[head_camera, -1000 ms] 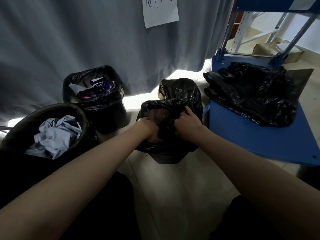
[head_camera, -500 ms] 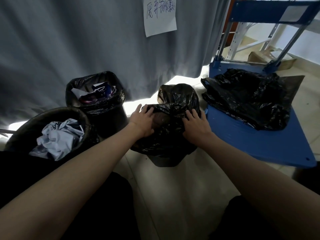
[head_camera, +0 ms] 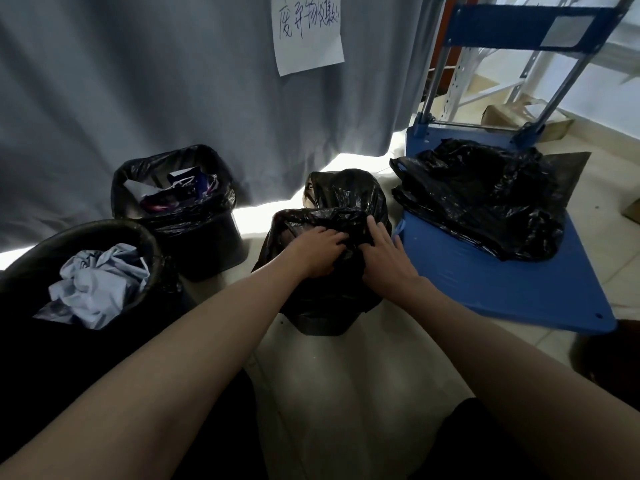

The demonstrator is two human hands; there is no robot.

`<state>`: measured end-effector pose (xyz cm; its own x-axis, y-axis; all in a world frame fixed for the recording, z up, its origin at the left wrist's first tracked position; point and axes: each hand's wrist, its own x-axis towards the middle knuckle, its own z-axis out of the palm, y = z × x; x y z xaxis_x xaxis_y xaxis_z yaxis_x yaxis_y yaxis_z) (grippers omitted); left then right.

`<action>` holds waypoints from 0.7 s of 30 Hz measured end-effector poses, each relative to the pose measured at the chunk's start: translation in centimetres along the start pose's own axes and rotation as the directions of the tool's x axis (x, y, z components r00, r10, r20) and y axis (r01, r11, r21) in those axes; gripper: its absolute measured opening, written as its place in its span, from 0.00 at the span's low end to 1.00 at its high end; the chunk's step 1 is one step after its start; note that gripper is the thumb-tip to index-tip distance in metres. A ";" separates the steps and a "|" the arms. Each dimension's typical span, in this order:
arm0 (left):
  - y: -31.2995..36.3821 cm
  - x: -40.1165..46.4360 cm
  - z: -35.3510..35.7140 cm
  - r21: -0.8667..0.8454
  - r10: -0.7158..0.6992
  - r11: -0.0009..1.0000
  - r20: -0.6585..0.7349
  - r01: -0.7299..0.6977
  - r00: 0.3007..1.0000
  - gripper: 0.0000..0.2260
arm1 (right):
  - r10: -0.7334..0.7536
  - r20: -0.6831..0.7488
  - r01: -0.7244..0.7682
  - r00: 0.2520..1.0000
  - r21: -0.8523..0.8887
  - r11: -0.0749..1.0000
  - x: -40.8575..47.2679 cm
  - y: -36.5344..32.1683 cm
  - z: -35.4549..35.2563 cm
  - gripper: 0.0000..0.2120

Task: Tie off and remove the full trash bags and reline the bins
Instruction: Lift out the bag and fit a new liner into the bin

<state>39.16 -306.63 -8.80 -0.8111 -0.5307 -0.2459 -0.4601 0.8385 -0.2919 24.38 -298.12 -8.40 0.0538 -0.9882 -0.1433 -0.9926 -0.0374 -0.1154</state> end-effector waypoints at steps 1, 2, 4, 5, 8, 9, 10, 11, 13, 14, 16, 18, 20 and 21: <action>0.1 0.4 0.3 0.004 -0.025 1.000 0.042 0.024 0.999 0.26 | -0.002 0.015 0.001 1.000 0.046 0.999 -0.1 0.0 -0.1 0.17; 0.3 0.9 0.6 0.023 -0.038 0.999 0.086 0.036 0.996 0.28 | -0.011 0.030 0.009 0.999 0.085 0.996 -0.2 0.0 -0.2 0.20; 0.6 1.8 0.8 0.084 -0.036 0.996 0.156 0.023 0.987 0.29 | -0.028 0.046 0.021 0.999 0.136 0.990 -0.4 -0.1 -0.3 0.25; 0.9 2.2 0.9 0.106 -0.030 0.994 0.186 0.010 0.982 0.30 | -0.029 0.048 0.021 0.998 0.151 0.988 -0.4 -0.1 -0.3 0.26; 1.2 2.7 0.9 0.100 0.004 0.995 0.249 -0.030 0.968 0.32 | -0.012 0.060 0.002 0.998 0.164 0.986 -0.5 0.1 -0.3 0.27; 1.1 2.5 0.8 0.079 0.012 0.996 0.257 -0.034 0.966 0.32 | -0.009 0.052 0.000 0.999 0.158 0.987 -0.5 0.1 -0.4 0.26; 0.8 2.1 0.6 0.056 0.022 0.998 0.259 -0.038 0.966 0.32 | -0.009 0.035 0.004 0.999 0.142 0.990 -0.4 0.2 -0.5 0.24; 0.4 1.4 0.4 0.028 0.035 0.999 0.255 -0.043 0.966 0.31 | -0.014 0.014 0.012 1.000 0.108 0.994 -0.4 0.2 -0.5 0.23; -0.5 -0.2 -0.2 -0.039 0.051 0.998 0.239 -0.042 0.970 0.28 | -0.045 -0.024 0.046 0.999 0.026 0.999 -0.4 0.0 -0.8 0.22; -0.8 -1.2 -0.6 -0.079 0.048 0.996 0.229 -0.030 0.972 0.26 | -0.071 -0.034 0.073 0.997 0.031 0.997 -0.6 -0.3 -1.2 0.22; -1.2 -3.4 -1.3 -0.227 0.017 0.973 0.238 0.039 0.971 0.22 | -0.141 -0.028 0.143 0.990 0.114 0.983 -1.1 -1.2 -2.1 0.19; -1.5 -5.5 -1.8 -0.413 0.007 0.902 0.305 0.126 0.952 0.19 | -0.151 0.031 0.142 0.988 0.194 0.971 -1.9 -2.4 -2.7 0.14; -1.6 -7.3 -2.2 -0.557 -0.004 0.800 0.368 0.224 0.930 0.17 | -0.156 0.139 0.127 0.978 0.200 0.972 -2.6 -3.4 -2.8 0.15; -1.6 -8.2 -2.3 -0.607 -0.003 0.751 0.388 0.258 0.922 0.15 | -0.166 0.208 0.126 0.964 0.195 0.973 -3.0 -3.7 -2.8 0.17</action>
<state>45.67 -303.34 -4.17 -0.6063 -0.5398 -0.5840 -0.7742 0.5683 0.2786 27.58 -295.45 -4.81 0.2395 -0.9156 -0.3230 -0.9376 -0.1317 -0.3219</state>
